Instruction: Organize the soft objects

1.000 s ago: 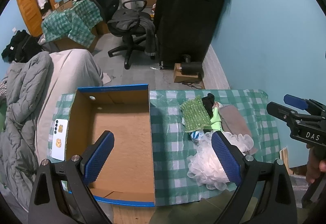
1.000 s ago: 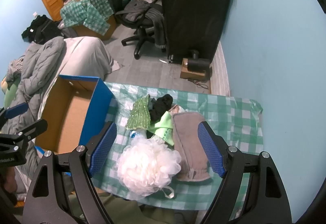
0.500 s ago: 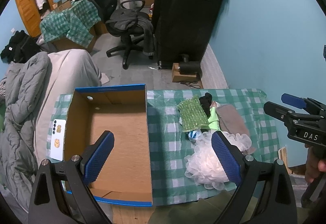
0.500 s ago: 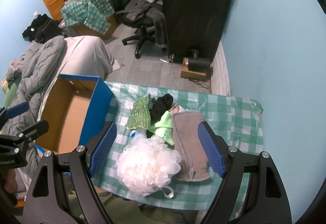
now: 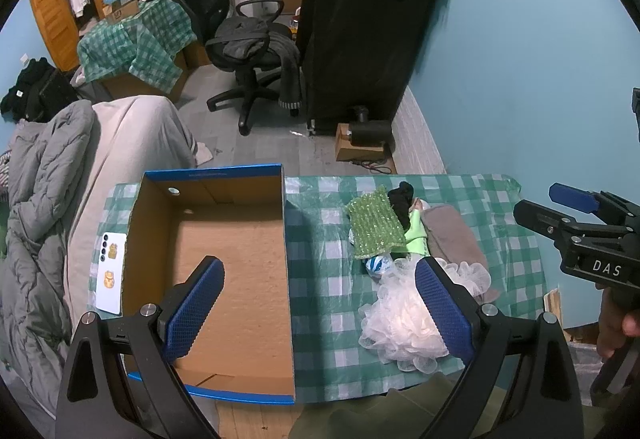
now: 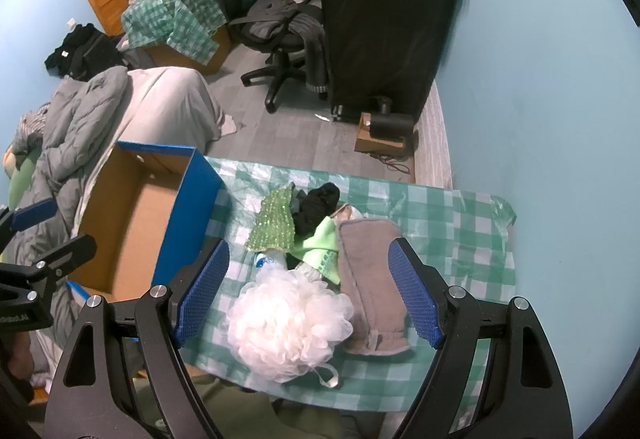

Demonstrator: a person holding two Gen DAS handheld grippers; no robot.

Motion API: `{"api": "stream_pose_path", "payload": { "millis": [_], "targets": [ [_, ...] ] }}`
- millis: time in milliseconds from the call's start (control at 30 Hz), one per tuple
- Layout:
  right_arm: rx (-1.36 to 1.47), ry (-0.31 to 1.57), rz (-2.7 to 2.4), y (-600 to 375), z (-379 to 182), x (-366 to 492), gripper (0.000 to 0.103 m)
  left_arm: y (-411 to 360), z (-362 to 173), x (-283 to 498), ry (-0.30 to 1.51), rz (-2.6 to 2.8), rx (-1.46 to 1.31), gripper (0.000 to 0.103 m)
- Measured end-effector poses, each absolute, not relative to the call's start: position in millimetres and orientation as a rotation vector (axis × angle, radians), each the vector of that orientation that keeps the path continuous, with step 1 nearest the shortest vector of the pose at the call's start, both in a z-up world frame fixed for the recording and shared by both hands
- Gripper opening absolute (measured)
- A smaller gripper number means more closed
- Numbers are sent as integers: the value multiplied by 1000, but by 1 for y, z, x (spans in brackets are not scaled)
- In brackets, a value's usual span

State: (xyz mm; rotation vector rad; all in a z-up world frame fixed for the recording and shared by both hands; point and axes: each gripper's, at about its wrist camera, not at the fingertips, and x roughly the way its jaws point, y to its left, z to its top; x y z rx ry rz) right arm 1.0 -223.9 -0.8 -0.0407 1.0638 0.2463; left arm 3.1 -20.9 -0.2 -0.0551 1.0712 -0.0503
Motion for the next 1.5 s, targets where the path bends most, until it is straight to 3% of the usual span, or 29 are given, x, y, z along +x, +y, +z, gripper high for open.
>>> {"api": "stream_pose_path", "payload": {
  "millis": [133,867,1500],
  "targets": [
    [-40,1065,246,-224,-1,3,81,-20,-4,2,1081,-52,-60,85],
    [-57,1169,201,-285,-57,-1,81,-48,-46,-1,1163,-107,-32,86],
    [-31,1396,245,-322,-169,21,81,-99,-110,3,1272,-179,-42,87]
  ]
}}
